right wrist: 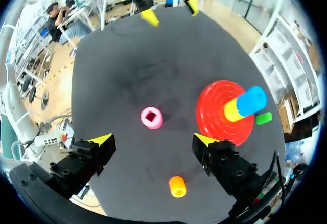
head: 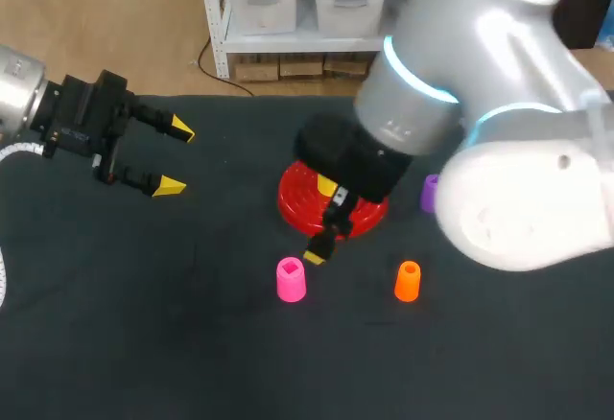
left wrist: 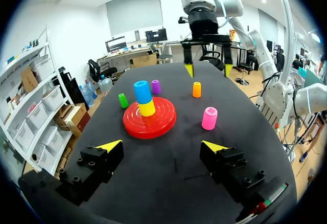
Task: Pick up and stack the cylinders on the red base in this order: pink,purple,orange,green
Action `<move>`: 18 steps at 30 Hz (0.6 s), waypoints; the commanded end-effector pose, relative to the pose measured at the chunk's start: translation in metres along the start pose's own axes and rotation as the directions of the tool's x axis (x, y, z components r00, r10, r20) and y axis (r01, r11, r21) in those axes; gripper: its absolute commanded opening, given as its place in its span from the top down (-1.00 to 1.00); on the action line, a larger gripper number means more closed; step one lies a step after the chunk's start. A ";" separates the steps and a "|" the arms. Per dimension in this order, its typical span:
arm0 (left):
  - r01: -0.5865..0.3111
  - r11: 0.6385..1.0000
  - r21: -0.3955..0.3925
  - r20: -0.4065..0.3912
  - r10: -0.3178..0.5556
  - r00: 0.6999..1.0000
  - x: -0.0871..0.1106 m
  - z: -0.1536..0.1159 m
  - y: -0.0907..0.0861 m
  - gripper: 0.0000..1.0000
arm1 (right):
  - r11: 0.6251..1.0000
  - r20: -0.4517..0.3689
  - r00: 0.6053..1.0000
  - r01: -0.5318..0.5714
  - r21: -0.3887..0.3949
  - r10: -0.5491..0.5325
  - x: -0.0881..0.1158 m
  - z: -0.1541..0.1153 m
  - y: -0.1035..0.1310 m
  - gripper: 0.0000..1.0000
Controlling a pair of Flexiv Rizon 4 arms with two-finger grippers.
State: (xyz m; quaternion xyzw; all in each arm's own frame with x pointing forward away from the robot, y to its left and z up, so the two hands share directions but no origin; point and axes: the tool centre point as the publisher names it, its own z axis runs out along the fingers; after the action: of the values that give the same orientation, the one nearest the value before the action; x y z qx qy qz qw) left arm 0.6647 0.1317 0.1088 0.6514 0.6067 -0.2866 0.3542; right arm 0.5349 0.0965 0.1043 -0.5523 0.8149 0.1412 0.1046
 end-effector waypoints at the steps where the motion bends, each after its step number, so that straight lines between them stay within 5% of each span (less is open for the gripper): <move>1: 0.000 1.000 -0.004 -0.001 0.000 1.000 0.000 0.000 -0.001 -1.00 | 0.999 -0.134 0.991 0.011 -0.031 -0.015 -0.016 0.012 0.003 -1.00; 12: 0.000 1.000 -0.004 -0.001 0.000 1.000 0.000 0.000 -0.001 -1.00 | 0.997 -0.310 0.950 -0.010 0.076 0.033 -0.023 0.055 -0.005 -1.00; 18: 0.000 1.000 -0.004 -0.001 0.000 1.000 0.000 0.000 -0.001 -1.00 | 0.984 -0.304 0.948 -0.039 0.173 0.091 -0.018 0.066 -0.008 -1.00</move>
State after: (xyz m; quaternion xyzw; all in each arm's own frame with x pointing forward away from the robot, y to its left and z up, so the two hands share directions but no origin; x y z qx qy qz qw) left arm 0.6647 0.1317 0.1088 0.6514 0.6067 -0.2866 0.3542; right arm 0.5533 0.1274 0.0514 -0.5332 0.8459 0.0083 0.0105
